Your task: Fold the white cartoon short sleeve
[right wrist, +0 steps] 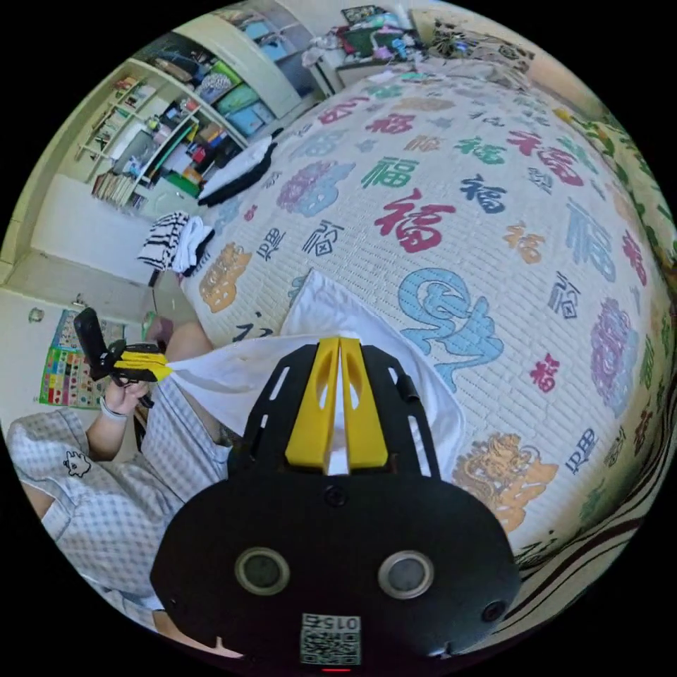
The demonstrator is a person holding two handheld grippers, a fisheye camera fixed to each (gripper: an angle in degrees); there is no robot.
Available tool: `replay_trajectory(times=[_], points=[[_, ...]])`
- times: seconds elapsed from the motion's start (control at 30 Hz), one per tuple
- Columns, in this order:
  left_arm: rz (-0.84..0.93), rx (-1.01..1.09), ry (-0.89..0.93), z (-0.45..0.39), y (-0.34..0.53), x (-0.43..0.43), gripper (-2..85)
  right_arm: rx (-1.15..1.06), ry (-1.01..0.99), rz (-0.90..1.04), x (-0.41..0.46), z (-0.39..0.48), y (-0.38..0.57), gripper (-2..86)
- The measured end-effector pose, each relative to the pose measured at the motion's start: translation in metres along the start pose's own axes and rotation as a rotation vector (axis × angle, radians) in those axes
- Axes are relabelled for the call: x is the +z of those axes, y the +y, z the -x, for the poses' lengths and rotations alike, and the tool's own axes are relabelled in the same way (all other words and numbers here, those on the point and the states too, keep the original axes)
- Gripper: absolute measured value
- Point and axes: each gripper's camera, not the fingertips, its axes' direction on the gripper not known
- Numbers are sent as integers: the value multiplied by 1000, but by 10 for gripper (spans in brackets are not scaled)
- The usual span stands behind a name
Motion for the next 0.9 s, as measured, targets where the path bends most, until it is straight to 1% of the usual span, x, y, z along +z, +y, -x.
replay_trajectory(times=[0.03,0.07,0.13,0.17,0.2,0.23,0.27,0.33,0.37,0.43,0.47,0.53,0.67,0.77,0.8,0.83,0.87,0.9], points=[[-43,25,-17,-17,-11,-13,-7,21,15,-66,-38,2,21,-5],[-70,35,-26,-26,-17,-21,-7,31,11,-109,-59,5,32,-6],[-188,82,-45,-66,-40,-52,-8,67,-44,-321,-143,20,85,-6],[-214,96,-48,-77,-47,-60,-8,68,-54,-368,-162,26,98,-6],[-270,132,-54,-101,-63,-76,-8,64,-42,-463,-200,41,123,-6],[-333,179,-59,-128,-80,-94,-8,47,-12,-549,-238,61,145,-6],[-367,206,-65,-143,-88,-104,-8,37,7,-595,-257,73,155,-6],[-521,327,-103,-210,-114,-149,-8,-18,57,-775,-330,117,192,-7],[-562,354,-112,-227,-119,-161,-8,-33,71,-814,-347,129,199,-7],[-732,450,-124,-291,-140,-212,-8,-97,153,-949,-412,178,221,-7],[-772,473,-129,-307,-145,-224,-8,-115,171,-981,-428,191,225,-7],[-897,561,-130,-365,-164,-273,-8,-200,227,-1116,-488,240,238,-7],[-998,672,-110,-432,-182,-334,-8,-302,323,-1239,-564,303,249,-7],[-1092,738,-181,-475,-173,-370,-8,-375,388,-1337,-604,352,263,-8],[-1140,719,-211,-488,-166,-380,-8,-391,396,-1419,-611,369,271,-8],[-1253,634,-230,-494,-152,-388,-8,-354,413,-1560,-612,383,283,-8],[-1313,602,-234,-497,-144,-390,-8,-317,435,-1648,-610,389,291,-8],[-1401,550,-226,-501,-133,-391,-8,-238,463,-1794,-605,400,302,-8]])
